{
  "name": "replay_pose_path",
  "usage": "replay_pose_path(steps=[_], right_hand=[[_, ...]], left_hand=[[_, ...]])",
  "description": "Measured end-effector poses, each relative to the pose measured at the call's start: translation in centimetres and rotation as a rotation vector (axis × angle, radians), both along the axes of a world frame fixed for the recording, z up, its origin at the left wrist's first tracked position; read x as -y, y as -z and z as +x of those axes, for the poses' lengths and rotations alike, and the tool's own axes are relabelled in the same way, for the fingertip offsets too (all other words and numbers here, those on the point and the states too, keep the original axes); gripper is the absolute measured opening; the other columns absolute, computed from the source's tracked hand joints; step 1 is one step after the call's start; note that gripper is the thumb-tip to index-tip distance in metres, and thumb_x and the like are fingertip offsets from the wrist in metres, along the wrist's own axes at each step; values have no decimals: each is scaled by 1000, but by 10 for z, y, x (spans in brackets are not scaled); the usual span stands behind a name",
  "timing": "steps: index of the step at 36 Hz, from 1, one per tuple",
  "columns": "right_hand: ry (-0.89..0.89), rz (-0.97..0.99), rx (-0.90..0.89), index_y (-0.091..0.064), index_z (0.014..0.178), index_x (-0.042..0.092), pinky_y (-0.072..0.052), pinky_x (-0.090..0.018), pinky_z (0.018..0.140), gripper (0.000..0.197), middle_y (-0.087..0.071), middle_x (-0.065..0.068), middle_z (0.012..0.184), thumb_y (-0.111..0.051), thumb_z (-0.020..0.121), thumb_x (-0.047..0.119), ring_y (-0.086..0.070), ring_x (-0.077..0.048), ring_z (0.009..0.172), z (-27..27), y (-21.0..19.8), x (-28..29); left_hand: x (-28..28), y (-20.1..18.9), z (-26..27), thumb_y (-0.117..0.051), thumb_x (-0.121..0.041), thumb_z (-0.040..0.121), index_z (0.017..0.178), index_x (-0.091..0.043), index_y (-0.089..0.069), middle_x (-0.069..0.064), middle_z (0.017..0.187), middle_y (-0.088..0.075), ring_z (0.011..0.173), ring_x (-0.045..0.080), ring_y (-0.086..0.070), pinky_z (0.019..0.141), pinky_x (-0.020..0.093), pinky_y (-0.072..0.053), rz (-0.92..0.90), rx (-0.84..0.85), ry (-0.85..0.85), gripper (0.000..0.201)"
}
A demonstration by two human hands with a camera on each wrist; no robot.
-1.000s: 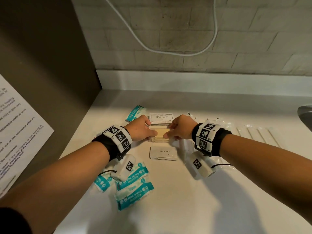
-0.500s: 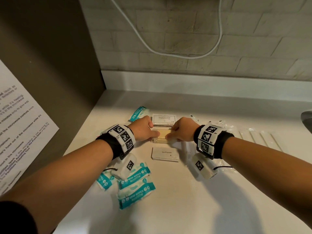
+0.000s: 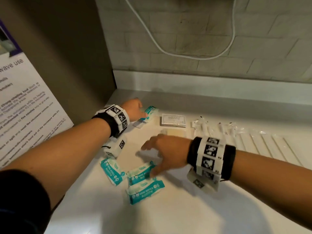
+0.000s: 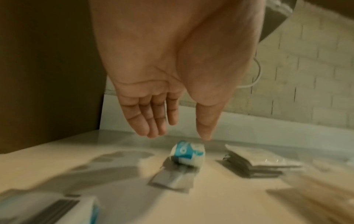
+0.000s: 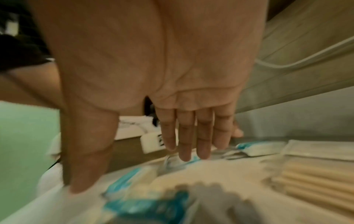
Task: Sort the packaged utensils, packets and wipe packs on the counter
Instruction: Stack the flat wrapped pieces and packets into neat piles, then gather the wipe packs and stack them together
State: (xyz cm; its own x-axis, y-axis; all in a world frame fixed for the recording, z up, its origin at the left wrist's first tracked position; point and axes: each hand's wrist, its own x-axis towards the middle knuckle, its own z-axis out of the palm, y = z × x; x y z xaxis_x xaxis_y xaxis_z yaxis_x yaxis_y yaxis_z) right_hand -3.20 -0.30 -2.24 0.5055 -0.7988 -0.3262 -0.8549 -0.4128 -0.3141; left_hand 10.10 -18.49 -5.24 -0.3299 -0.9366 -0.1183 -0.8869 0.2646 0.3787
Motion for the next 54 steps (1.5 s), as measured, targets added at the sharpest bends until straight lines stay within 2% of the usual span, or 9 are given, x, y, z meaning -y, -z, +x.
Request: replay_pose_path(steps=[6,13,21,29,34,40,45,48,54], right_hand=[[-167,19,-138,-31,144,22,-47,-43,97,104,-51,-2,130,-78,60,62,-49,-21,111,29,32,-18],[-139,-24,-166,-33,142,18,-50,-41,91,102,-47,-2,124,-82,60,54,-47,-20,104,36,38,-14],[-150,-30,-186,-32,143,17,-50,-40,93,103,-46,-4,127,-80,61,57,-46,-20,106,41,36,-8],[-112,-47,-150,-38,138,17,-48,-33,89,100,-49,-2,120,-80,58,59,-47,-19,103,44,33,-3],[-70,-73,-137,-41,132,15,-49,-33,88,97,-48,-1,116,-79,57,63,-41,-13,95,42,25,1],[12,-134,-155,-44,121,15,-52,-34,83,93,-50,-1,109,-77,52,69,-49,-16,93,33,13,10],[128,-128,-114,-42,115,18,-53,-33,78,93,-50,2,103,-78,47,69,-51,-16,88,18,4,21],[177,-117,-124,-42,116,17,-54,-34,81,92,-49,2,105,-79,48,67,-53,-16,90,9,-5,31],[259,-163,-103,-42,121,14,-54,-34,78,84,-53,-1,109,-81,58,53,-55,-19,91,-4,-15,55]], left_hand=[[1,10,-7,-72,-66,70,136,-8,-45,12,129,-59,111,29,-59,91,38,-52,-11,183,-29,92],[-7,8,-18,-67,-62,78,101,-8,-64,9,89,-66,79,24,-64,66,30,-51,35,279,39,58],[-13,4,-6,-71,-46,80,111,-11,-68,8,105,-72,87,22,-70,77,36,-60,0,200,29,47],[-39,-11,30,-78,-26,79,121,-18,-67,1,109,-70,86,12,-64,74,25,-51,-12,-126,61,44],[-62,-15,62,-81,-20,76,128,-15,-64,2,116,-66,97,16,-66,87,34,-56,-56,-260,62,54],[-88,-10,96,-80,-8,77,121,-18,-63,-5,109,-66,91,5,-62,65,2,-43,-57,-344,8,48],[-105,-6,112,-82,-35,74,103,-21,-60,-14,89,-65,79,-5,-61,59,10,-44,-45,-355,-80,39],[-110,-5,113,-80,-44,74,94,-18,-58,-11,81,-65,74,5,-65,59,24,-51,-48,-311,-76,39],[-112,-7,101,-75,-46,77,117,-34,-44,-4,81,-68,72,16,-67,66,37,-56,42,-147,62,52]])
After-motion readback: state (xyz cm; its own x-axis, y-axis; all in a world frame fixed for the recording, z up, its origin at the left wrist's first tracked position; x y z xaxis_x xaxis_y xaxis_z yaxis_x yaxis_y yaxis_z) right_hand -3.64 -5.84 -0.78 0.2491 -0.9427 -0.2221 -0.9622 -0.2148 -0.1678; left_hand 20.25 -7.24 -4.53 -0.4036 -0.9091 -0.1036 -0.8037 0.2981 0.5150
